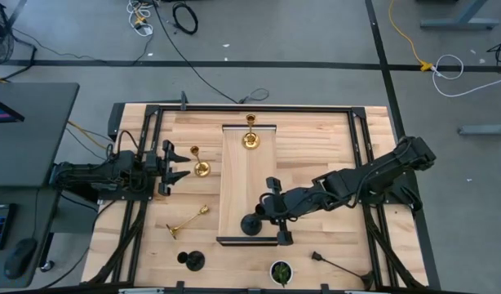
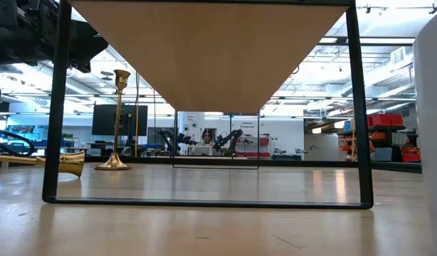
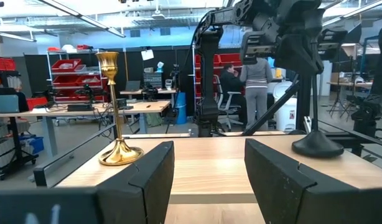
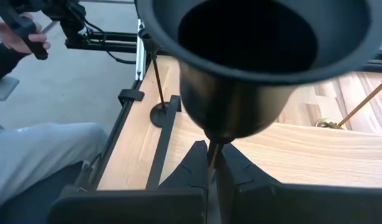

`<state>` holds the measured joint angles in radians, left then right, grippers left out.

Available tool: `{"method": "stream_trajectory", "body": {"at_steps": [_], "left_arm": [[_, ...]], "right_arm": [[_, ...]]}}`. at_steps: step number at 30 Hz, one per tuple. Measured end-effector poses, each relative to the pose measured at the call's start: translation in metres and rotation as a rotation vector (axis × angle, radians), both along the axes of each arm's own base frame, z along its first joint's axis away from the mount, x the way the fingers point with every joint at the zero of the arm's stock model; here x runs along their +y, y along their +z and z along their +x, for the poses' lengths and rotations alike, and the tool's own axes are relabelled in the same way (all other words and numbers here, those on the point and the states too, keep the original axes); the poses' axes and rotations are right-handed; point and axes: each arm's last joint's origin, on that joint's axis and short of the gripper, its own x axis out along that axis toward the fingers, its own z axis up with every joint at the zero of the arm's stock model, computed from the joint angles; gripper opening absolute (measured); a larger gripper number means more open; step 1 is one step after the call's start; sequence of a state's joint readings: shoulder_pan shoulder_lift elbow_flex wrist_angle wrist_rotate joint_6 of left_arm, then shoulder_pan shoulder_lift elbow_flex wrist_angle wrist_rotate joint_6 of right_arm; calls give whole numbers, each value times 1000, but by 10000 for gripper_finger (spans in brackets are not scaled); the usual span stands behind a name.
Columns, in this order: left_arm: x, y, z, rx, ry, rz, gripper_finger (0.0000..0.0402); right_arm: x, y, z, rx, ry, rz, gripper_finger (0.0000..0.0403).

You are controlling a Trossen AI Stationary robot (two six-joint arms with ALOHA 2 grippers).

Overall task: Pick & Place candle stick holders
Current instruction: Put the top black candle holder on the shelf

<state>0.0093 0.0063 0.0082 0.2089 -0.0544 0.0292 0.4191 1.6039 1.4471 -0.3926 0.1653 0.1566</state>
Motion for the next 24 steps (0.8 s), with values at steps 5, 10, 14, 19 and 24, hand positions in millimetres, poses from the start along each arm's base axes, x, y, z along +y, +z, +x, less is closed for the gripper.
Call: {"method": "stream_trajectory", "body": {"at_steps": [5, 10, 14, 19, 24], "left_arm": [[0, 0, 0, 0, 0, 0, 197], [0, 0, 0, 0, 0, 0, 197], [0, 0, 0, 1, 0, 0, 197], [0, 0, 0, 5, 0, -1, 197], [0, 0, 0, 5, 0, -1, 197]], "right_arm": [[0, 0, 0, 2, 1, 15, 0], [1, -1, 1, 7, 13, 26, 0], [2, -1, 2, 5, 12, 28, 0], [2, -1, 2, 0, 13, 28, 12], [2, -1, 2, -1, 14, 28, 18]]}}
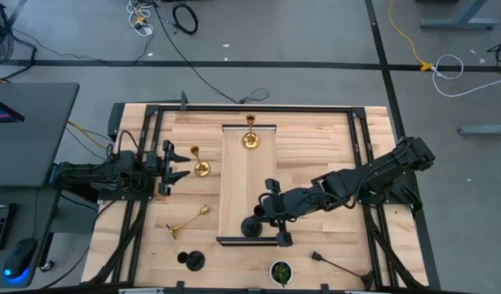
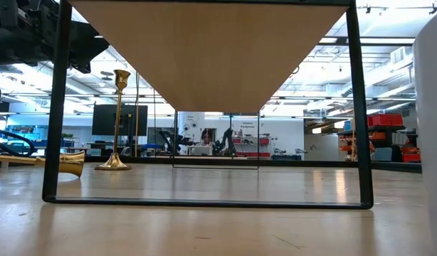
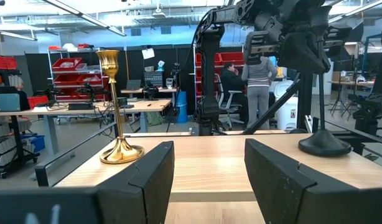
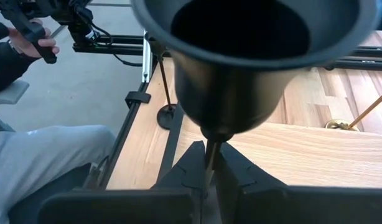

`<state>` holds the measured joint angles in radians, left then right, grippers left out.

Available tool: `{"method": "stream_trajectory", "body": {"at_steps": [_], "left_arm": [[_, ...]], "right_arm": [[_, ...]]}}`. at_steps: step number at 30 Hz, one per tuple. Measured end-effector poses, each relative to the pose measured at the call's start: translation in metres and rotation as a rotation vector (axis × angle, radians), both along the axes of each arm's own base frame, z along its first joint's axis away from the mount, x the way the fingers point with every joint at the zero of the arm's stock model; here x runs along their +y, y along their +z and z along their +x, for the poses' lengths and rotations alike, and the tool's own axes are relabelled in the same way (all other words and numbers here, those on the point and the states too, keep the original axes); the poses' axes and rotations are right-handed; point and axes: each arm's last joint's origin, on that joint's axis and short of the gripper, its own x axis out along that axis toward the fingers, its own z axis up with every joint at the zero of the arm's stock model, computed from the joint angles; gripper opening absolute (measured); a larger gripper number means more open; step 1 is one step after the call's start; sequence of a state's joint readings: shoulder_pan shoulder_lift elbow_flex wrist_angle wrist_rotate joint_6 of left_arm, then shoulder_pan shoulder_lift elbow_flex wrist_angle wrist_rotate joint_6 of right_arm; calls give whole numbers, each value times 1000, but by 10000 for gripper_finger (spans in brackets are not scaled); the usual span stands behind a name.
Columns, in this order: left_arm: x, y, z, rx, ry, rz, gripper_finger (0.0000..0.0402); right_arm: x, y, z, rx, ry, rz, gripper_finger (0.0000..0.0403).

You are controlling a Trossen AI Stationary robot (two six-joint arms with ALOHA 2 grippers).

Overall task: Pick & Place candle stick holders
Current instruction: Put the top black candle holder on the shelf, then put the right black candle holder on the shelf aligned with the black candle holder

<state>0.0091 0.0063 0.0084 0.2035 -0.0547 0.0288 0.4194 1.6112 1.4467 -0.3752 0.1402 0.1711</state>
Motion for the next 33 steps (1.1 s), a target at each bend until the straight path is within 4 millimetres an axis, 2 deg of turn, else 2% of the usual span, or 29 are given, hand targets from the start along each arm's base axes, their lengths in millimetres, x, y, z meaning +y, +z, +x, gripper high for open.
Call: {"method": "stream_trajectory", "body": {"at_steps": [13, 33], "left_arm": [[0, 0, 0, -1, 0, 0, 197], [0, 0, 0, -1, 0, 0, 197]], "right_arm": [[1, 2, 1, -19, 3, 10, 37], [2, 1, 0, -9, 44, 16, 128]]}}
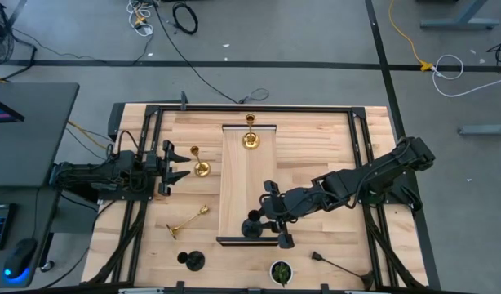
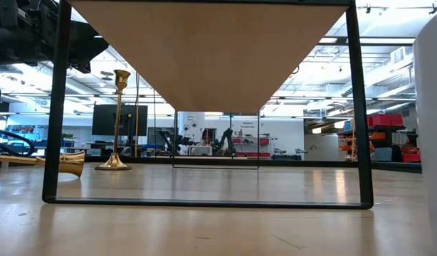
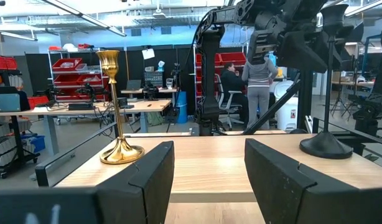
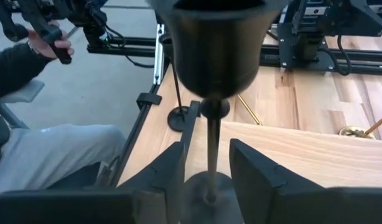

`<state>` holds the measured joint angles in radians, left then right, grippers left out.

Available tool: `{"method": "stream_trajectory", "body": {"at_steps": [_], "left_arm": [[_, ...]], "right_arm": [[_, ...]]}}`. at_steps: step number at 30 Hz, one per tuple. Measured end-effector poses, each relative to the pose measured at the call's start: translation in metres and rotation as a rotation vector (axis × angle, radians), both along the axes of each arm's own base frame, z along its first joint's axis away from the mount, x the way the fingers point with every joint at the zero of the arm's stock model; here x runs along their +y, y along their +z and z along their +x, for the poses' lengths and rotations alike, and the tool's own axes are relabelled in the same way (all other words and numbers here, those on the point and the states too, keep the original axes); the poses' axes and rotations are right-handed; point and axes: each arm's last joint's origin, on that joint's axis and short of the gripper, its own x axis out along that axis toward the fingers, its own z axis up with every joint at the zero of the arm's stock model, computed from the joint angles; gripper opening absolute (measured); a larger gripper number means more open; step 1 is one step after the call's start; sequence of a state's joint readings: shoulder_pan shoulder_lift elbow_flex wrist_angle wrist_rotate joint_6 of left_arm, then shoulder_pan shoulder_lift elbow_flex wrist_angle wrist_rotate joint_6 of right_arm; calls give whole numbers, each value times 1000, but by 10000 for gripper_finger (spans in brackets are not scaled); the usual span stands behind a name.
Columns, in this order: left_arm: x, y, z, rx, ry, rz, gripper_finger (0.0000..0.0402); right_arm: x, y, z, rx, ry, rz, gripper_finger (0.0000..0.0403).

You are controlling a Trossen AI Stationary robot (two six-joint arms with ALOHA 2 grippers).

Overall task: Pick & Place candle stick holders
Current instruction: Put the right black candle holder on the shelf aligned with the black candle holder

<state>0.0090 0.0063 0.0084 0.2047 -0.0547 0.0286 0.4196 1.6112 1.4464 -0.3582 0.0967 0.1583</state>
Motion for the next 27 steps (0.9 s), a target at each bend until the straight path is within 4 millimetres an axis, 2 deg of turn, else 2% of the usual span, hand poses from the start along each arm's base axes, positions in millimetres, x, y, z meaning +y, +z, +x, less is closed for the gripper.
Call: {"method": "stream_trajectory", "body": {"at_steps": [8, 16, 22, 27], "left_arm": [[0, 0, 0, 0, 0, -1, 197], [0, 0, 0, 0, -17, 1, 197], [-1, 0, 0, 0, -18, 2, 197], [-1, 0, 0, 1, -18, 3, 197]], "right_arm": [[-3, -3, -3, 29, 11, -56, 148], [-13, -2, -17, 127, -39, -111, 149], [-21, 0, -41, 286, -101, -81, 149], [-18, -5, -64, 481, -182, -19, 149]]}}
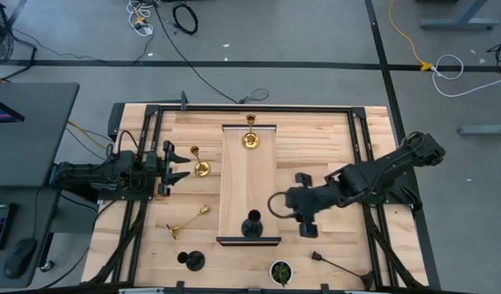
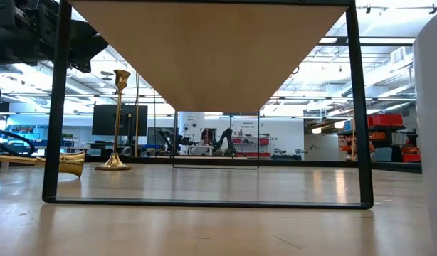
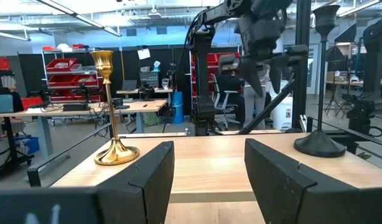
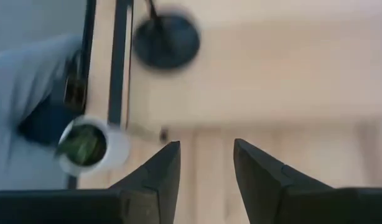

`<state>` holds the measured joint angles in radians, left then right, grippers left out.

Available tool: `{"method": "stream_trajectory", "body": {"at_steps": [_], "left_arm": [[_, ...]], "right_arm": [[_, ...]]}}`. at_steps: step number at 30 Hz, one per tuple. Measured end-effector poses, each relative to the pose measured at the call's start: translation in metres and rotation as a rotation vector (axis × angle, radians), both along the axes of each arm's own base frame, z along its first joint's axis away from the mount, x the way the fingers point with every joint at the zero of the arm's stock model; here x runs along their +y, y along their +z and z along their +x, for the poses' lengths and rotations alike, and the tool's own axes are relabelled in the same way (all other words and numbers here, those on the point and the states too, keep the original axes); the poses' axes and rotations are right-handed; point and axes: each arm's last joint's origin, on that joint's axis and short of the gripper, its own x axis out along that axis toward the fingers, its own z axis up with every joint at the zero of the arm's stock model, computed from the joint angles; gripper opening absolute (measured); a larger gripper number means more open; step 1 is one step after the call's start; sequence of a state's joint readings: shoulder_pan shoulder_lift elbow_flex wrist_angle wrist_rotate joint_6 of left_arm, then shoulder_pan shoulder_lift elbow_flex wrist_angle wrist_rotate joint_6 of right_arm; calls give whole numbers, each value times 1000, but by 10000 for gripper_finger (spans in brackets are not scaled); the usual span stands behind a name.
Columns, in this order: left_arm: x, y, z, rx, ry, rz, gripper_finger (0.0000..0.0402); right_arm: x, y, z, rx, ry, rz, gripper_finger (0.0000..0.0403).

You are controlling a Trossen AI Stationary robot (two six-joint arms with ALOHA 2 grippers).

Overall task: Pick & Place candle stick holders
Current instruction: Put the right black candle holder on the shelf aligned with the black candle holder

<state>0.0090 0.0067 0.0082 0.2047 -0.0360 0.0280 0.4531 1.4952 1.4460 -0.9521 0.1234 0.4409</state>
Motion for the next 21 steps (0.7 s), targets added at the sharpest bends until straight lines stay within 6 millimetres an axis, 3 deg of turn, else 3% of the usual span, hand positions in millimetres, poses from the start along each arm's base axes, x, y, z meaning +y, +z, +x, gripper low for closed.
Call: {"method": "stream_trajectory", "body": {"at_steps": [10, 21], "left_arm": [[0, 0, 0, -1, -14, 3, 197], [0, 0, 0, -1, -18, -15, 197]], "right_arm": [[35, -6, -31, 206, 9, 156, 145], [69, -6, -42, 219, 117, 280, 91]]}}
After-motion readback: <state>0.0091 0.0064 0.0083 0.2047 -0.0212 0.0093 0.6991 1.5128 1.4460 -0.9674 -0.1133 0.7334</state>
